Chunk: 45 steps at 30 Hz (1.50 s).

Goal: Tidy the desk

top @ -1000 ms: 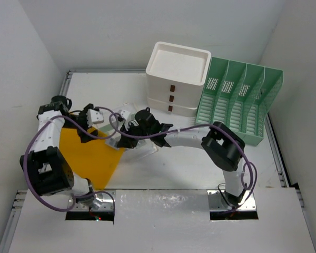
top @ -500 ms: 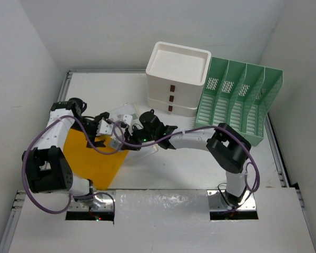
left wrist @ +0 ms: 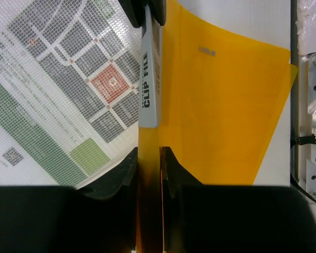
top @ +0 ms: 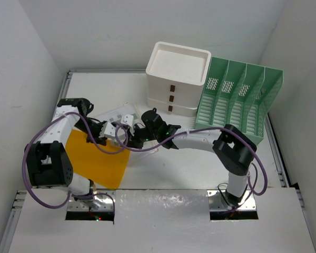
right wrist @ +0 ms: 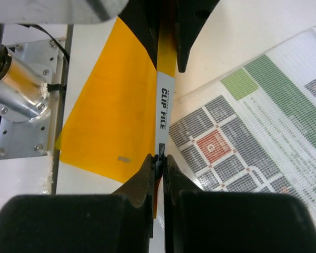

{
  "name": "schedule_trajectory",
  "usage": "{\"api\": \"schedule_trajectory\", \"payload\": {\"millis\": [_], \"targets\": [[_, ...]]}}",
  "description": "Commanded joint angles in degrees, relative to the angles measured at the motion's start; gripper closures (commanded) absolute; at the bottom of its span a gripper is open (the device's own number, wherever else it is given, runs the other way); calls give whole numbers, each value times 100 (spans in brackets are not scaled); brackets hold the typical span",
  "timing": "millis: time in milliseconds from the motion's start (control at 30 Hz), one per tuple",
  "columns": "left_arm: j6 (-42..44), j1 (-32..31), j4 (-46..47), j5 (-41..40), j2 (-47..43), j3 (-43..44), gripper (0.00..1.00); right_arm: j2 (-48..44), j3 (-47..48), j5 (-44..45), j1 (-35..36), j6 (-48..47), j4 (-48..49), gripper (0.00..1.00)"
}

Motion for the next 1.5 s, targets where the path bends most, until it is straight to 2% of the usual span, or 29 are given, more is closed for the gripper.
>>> {"api": "schedule_trajectory", "payload": {"millis": [0,67,100,133,233,300,367,400,433,533,567,700,733,767,800,833,900,1000,1033,1100,1133,1200,1233,1300,1367,1400,1467], "targets": [[-46,-52,359,-175,-263,31,100,-413,138,-520,96,-118,300,100],[-273,-52,359,-70,-430,136,100,-492,86,-353,96,101,335,100],[-440,-43,359,140,-466,232,100,-631,77,-100,87,215,292,95],[-868,-52,359,272,-501,485,100,-728,68,7,44,391,257,67],[-1721,-52,350,721,-563,1013,100,-1334,-151,313,-149,934,300,24],[-2084,-43,359,1054,-651,1208,100,-1991,-388,779,-299,1417,205,16],[-2699,-52,359,1310,-703,1515,100,-2441,-415,1850,-404,1727,-207,11],[-2945,-52,359,1563,-721,1638,100,-2661,-381,2228,-448,1954,-810,10],[-3539,-52,368,1688,-721,1944,100,-3055,-345,2849,-527,2009,-1086,10],[-4779,-52,535,2110,-695,2577,100,-3793,-257,3697,-546,2053,-1912,9],[-4958,-52,544,2215,-712,2710,100,-3962,-309,4073,-546,2062,-2071,8],[-6205,-43,999,2454,-826,3255,100,-4683,-564,4543,-554,2193,-2152,8],[-6930,-52,1505,2384,-966,3265,100,-4789,-617,4578,-546,2229,-2143,8],[-7294,-52,1815,2113,-1081,3239,100,-4921,-722,4596,-546,2281,-2082,8],[-8150,-52,2244,1893,-1212,3039,100,-4957,-758,4596,-546,2360,-2055,8],[-8516,-43,3145,1595,-1553,2915,100,-4974,-741,4622,-546,2361,-2055,8],[-9166,-52,3994,498,-1924,2573,100,-4852,-644,4727,-546,2387,-2134,7],[-9529,-43,4690,-918,-2030,2686,100,-4554,-425,4754,-546,2553,-1942,7],[-9565,-34,5336,-1461,-2153,2572,100,-4466,-354,4658,-546,2607,-1541,7],[-9618,-43,6024,-1930,-2215,2178,100,-4081,-231,4474,-546,2947,-1038,7],[-9600,-52,6759,-2132,-2276,2010,100,-3913,-57,4438,-546,3080,-766,8],[-9522,-52,7317,-2511,-2303,1589,100,-3248,233,4368,-554,3588,-62,8],[-9478,-69,7764,-2591,-2356,1456,100,-2973,705,4158,-563,3696,192,9],[-9198,-165,8459,-2635,-2409,1008,100,-2159,1330,3929,-616,4048,230,10],[-8846,-280,8882,-2985,-2453,579,100,-1751,2219,3857,-660,3988,-15,11],[-8331,-350,9346,-3187,-2435,454,100,-1549,2622,4031,-677,3900,-190,12],[-7809,-507,9875,-3907,-2357,278,100,-1547,2687,4226,-686,3585,-385,12]]}}
